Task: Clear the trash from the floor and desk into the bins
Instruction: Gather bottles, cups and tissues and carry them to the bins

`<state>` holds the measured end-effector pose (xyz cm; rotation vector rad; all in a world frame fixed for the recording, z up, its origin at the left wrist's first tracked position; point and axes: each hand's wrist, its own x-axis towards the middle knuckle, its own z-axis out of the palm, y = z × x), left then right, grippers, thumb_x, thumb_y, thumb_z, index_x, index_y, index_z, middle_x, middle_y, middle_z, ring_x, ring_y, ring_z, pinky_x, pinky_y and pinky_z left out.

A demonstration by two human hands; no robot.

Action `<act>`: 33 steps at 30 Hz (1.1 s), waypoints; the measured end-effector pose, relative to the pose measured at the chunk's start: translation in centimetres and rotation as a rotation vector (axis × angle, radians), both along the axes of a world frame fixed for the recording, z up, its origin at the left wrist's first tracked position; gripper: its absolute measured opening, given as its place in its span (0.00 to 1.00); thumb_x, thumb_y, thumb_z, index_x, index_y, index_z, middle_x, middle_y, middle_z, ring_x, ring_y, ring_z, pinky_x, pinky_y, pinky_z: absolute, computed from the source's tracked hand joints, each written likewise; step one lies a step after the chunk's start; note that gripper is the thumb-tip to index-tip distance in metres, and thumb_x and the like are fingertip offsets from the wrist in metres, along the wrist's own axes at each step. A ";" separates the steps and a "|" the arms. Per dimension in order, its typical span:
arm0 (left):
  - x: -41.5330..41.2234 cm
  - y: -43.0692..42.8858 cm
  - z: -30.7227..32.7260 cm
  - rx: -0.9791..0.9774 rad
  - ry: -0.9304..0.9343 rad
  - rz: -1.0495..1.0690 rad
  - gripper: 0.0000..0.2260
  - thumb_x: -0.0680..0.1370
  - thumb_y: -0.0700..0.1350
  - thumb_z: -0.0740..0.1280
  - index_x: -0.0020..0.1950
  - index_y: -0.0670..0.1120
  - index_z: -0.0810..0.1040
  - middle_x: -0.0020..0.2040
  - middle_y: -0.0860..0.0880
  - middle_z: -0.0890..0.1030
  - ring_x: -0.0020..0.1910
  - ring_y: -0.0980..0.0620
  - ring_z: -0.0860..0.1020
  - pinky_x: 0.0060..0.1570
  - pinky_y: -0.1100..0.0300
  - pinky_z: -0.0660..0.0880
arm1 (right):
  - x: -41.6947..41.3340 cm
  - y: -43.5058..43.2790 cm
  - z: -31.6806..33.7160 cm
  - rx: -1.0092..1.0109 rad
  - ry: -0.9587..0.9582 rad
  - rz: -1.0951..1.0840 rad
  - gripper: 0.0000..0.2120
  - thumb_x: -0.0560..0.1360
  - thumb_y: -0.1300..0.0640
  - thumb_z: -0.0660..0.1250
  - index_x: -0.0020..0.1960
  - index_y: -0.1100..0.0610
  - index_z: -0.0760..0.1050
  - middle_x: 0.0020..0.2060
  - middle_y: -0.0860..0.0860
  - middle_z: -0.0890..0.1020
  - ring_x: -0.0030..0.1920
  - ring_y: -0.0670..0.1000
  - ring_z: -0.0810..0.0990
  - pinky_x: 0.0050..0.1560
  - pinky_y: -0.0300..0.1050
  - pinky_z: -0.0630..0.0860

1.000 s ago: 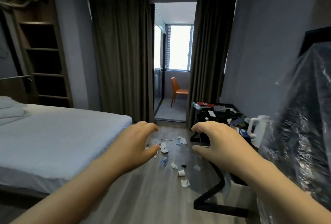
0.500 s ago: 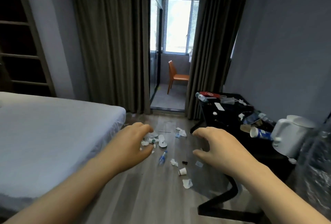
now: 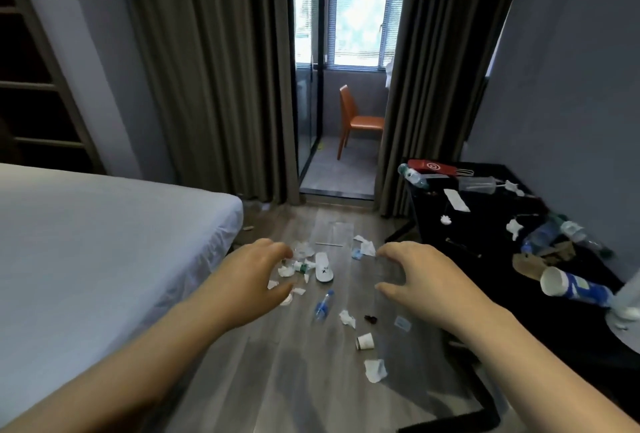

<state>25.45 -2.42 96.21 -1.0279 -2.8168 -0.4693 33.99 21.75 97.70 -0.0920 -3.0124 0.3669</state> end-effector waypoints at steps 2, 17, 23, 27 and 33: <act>-2.7 1.5 -0.8 0.012 -0.011 0.013 0.14 0.75 0.54 0.66 0.58 0.51 0.74 0.51 0.54 0.76 0.51 0.53 0.75 0.48 0.63 0.70 | -3.3 1.6 -0.7 0.004 -0.019 0.010 0.24 0.72 0.47 0.68 0.67 0.49 0.70 0.62 0.46 0.76 0.61 0.49 0.75 0.58 0.44 0.73; -26.4 5.3 -9.7 -0.022 -0.178 -0.074 0.17 0.74 0.54 0.68 0.62 0.53 0.73 0.57 0.54 0.76 0.54 0.55 0.75 0.53 0.59 0.74 | -24.5 5.6 -9.9 -0.096 -0.246 -0.124 0.24 0.73 0.47 0.68 0.67 0.51 0.71 0.61 0.48 0.77 0.59 0.48 0.76 0.57 0.40 0.72; -36.9 5.8 -12.7 -0.100 -0.259 -0.174 0.13 0.74 0.52 0.68 0.57 0.51 0.75 0.52 0.53 0.76 0.51 0.52 0.76 0.46 0.61 0.71 | -31.8 5.7 -13.8 -0.200 -0.335 -0.299 0.20 0.72 0.50 0.69 0.63 0.51 0.74 0.55 0.49 0.79 0.53 0.48 0.77 0.52 0.44 0.75; -42.1 8.2 -14.7 -0.158 -0.316 -0.221 0.15 0.75 0.53 0.67 0.59 0.50 0.74 0.56 0.52 0.77 0.54 0.52 0.76 0.52 0.59 0.73 | -34.5 7.1 -16.6 -0.279 -0.379 -0.394 0.18 0.70 0.50 0.69 0.60 0.51 0.76 0.52 0.48 0.80 0.51 0.47 0.78 0.52 0.45 0.76; -48.9 15.4 -18.1 -0.226 -0.368 -0.269 0.17 0.75 0.53 0.67 0.62 0.50 0.74 0.57 0.51 0.77 0.55 0.52 0.76 0.51 0.60 0.72 | -39.7 13.1 -21.1 -0.304 -0.417 -0.499 0.21 0.70 0.49 0.69 0.62 0.50 0.74 0.52 0.48 0.79 0.52 0.48 0.77 0.49 0.43 0.75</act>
